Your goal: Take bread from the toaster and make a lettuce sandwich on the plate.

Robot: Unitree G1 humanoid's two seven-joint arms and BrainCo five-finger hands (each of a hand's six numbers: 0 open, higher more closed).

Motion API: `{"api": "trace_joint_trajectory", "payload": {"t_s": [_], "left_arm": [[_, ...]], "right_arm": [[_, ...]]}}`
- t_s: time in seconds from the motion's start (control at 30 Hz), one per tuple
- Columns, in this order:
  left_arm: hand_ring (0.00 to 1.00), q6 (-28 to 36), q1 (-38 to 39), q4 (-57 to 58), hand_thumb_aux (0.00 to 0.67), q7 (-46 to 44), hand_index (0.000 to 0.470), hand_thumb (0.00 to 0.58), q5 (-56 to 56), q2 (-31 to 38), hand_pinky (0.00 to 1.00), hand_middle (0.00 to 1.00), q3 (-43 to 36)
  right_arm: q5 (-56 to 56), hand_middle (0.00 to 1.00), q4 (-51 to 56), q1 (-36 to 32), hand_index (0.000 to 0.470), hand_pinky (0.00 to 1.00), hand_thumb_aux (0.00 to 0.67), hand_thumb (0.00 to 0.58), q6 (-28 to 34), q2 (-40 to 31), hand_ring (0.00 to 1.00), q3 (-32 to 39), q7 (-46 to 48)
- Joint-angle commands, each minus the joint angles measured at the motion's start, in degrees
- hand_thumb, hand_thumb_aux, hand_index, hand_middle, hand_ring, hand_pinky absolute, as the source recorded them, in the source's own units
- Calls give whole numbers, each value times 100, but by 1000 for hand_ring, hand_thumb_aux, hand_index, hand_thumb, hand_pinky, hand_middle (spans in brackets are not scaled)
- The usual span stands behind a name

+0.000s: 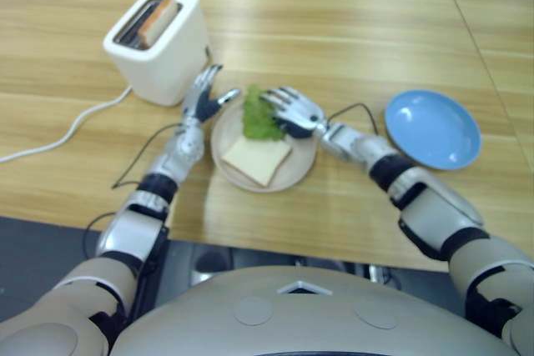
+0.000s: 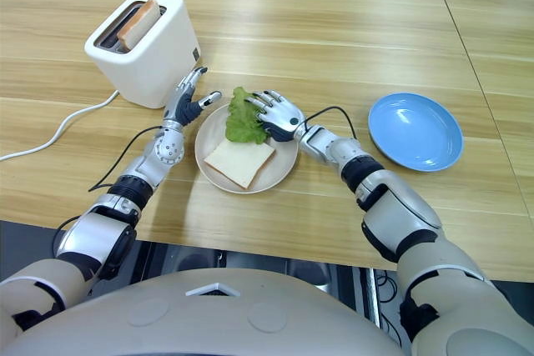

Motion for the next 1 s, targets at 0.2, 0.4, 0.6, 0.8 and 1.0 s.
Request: {"api": "trace_joint_trajectory", "payload": {"t_s": [0.2,0.4,0.6,0.8,1.0], "left_arm": [[0,-65,-60,215,0,-17,0,0,-139,-36,0,0,31],[0,-122,-102,382,0,-2,0,0,-219,-38,0,0,48],[0,-171,-183,589,0,9,0,0,-259,-90,0,0,20],[0,-206,-227,689,0,7,0,0,-263,-98,0,0,14],[0,-206,-216,692,0,14,0,0,-253,-95,0,0,8]], "right_arm": [[697,0,-2151,775,460,0,670,580,-127,-983,0,-993,649],[1398,0,-4136,1604,460,0,670,580,-90,-1463,0,-2015,1406],[1878,0,-5246,2229,460,0,670,580,-11,-1427,0,-2636,2094],[1901,0,-5526,2617,460,0,670,580,-8,-1209,0,-2658,2526],[1571,0,-4986,2724,460,0,670,580,-123,-934,0,-2364,2595]]}}
